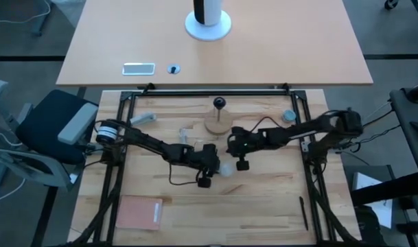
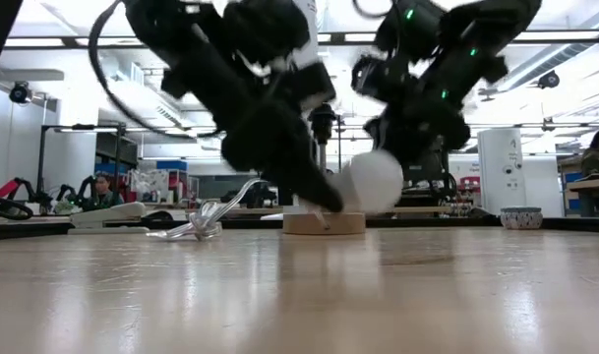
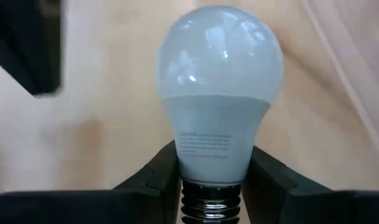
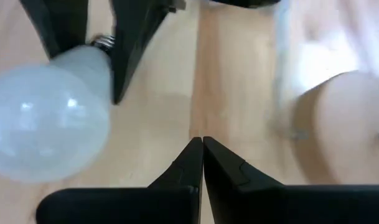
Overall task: Screw lightbulb
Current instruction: Insert the lightbulb into the desk lamp
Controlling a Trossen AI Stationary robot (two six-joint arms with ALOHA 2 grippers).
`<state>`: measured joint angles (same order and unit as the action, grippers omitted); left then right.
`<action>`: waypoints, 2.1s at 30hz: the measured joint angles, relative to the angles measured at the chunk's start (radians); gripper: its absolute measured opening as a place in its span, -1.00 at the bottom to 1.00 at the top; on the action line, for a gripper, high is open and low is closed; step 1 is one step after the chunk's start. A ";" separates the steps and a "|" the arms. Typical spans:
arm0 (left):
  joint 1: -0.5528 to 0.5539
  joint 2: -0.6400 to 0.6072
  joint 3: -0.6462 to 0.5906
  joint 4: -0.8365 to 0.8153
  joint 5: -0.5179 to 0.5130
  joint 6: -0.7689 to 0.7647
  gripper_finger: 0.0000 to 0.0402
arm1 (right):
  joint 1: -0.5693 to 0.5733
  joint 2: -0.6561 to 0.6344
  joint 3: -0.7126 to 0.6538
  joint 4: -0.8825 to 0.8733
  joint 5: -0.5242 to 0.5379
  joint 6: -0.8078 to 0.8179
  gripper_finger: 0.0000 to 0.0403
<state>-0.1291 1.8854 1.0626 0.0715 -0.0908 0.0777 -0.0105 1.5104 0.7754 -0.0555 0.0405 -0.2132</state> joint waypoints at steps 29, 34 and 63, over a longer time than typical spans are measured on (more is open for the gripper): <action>0.418 -0.296 -0.088 0.810 0.261 0.241 -0.41 | -0.297 -0.515 -0.209 0.514 -0.096 -0.016 -0.97; 0.519 -0.215 -0.088 1.003 0.431 0.061 -0.41 | -0.414 -0.452 -0.209 0.641 -0.236 -0.020 -0.97; 0.498 -0.183 -0.095 1.031 0.509 0.040 -0.41 | -0.321 -0.268 0.030 0.622 -0.277 0.015 0.27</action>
<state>0.3691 1.7020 0.9672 1.1027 0.4186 0.1175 -0.3313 1.2427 0.8054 0.5666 -0.2361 -0.1985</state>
